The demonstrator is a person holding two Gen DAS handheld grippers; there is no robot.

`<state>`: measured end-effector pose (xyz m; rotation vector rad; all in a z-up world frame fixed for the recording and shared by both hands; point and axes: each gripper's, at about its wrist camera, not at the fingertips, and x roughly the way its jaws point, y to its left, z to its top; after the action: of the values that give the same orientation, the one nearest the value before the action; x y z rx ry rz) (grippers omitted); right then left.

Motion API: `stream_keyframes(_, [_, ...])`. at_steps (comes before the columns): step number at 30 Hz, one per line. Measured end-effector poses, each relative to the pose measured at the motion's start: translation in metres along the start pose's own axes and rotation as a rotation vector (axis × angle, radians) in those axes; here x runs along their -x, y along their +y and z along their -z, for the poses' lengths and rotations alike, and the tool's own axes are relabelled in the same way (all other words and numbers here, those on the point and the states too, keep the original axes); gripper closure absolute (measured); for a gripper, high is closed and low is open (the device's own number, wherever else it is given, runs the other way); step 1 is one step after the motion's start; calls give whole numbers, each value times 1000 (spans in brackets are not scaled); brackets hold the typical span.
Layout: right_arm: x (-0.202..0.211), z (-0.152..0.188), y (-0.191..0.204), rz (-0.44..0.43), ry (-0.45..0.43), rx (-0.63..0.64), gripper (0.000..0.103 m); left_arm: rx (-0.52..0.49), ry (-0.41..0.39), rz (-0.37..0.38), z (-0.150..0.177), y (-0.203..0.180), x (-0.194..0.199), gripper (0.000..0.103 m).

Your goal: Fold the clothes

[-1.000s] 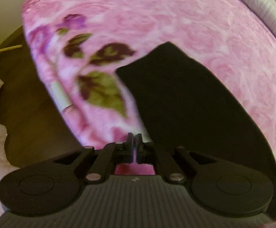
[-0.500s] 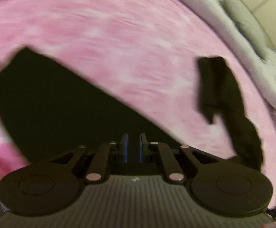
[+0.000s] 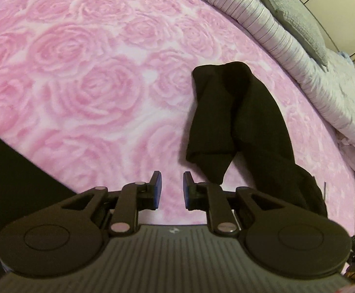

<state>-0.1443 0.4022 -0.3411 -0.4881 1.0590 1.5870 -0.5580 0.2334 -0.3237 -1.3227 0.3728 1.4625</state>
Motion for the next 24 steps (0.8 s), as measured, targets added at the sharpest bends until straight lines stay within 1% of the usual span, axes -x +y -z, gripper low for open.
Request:
stream_keyframes(5, [-46, -23, -10, -52, 81, 21, 56, 27, 0, -20, 3, -16, -17, 84])
stream_keyframes(9, [-83, -25, -17, -65, 138, -4, 57, 74, 11, -29, 8, -20, -27, 81])
stream_keyframes(10, [-86, -24, -17, -68, 136, -4, 58, 83, 15, -32, 8, -21, -29, 81])
stream_keyframes(11, [-86, -25, -17, -65, 124, 8, 84, 90, 17, -36, 8, -22, -32, 80])
stream_keyframes(12, [-85, -25, -17, -61, 112, 23, 93, 91, 18, -38, 8, -23, -34, 79])
stream_keyframes(13, [-82, -27, -17, -51, 96, 26, 96, 87, 17, -35, 7, -25, -36, 79])
stream_keyframes(16, [-67, -31, -22, 6, 40, 7, 96, 108, 8, -29, 3, -27, -49, 76])
stream_keyframes(19, [-64, -35, -33, 13, 49, -67, 96, 141, -2, -22, -3, -28, -65, 75])
stream_keyframes(20, [-64, -35, -35, 10, 53, -76, 96, 152, -6, -20, -5, -28, -70, 74])
stream_keyframes(21, [-65, -35, -35, 6, 55, -76, 96, 163, -9, -18, -7, -29, -75, 70])
stream_keyframes(22, [-66, -36, -35, 7, 59, -79, 96, 174, -13, -16, -9, -29, -81, 70])
stream_keyframes(23, [-67, -37, -35, 11, 64, -82, 96, 185, -16, -14, -10, -29, -86, 74])
stream_keyframes(24, [-68, -38, -34, 18, 65, -91, 96, 182, -28, -15, -14, -31, -89, 91])
